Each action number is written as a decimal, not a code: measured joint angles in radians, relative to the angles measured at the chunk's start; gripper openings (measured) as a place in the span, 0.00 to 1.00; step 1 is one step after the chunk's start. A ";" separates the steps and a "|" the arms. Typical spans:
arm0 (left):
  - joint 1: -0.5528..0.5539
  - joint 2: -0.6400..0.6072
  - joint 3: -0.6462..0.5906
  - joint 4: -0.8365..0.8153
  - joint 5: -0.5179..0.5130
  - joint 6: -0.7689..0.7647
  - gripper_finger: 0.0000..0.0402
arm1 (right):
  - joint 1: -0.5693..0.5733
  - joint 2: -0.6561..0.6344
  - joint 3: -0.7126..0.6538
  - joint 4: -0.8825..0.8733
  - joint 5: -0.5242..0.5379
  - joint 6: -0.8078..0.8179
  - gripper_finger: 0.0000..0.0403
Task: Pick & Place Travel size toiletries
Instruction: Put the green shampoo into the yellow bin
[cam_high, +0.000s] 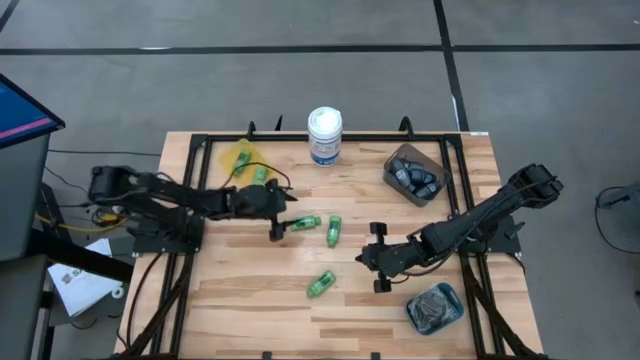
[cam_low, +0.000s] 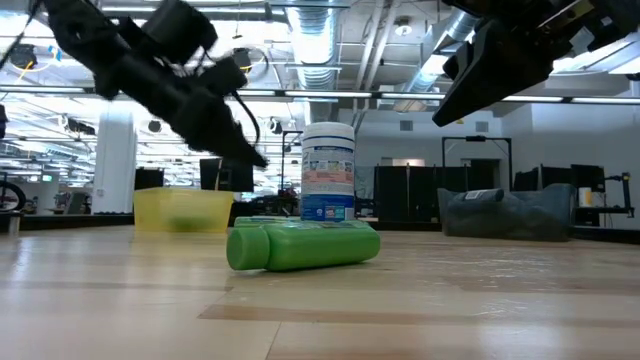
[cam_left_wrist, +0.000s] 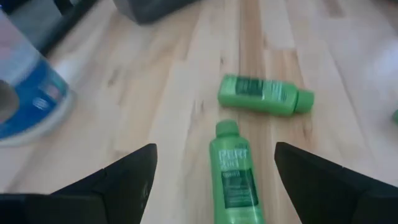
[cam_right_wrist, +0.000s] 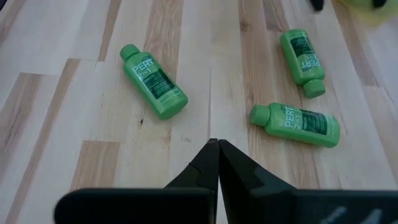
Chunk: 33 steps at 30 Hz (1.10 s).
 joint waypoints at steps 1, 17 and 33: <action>0.000 0.035 0.000 0.024 0.012 0.000 0.80 | 0.000 0.000 0.000 0.000 0.000 0.003 0.00; 0.008 0.335 -0.001 0.198 0.067 -0.025 0.80 | 0.033 0.001 0.000 0.000 -0.003 0.003 0.00; 0.008 0.324 -0.001 0.195 0.064 -0.031 0.39 | 0.033 0.001 0.000 0.000 -0.003 0.003 0.00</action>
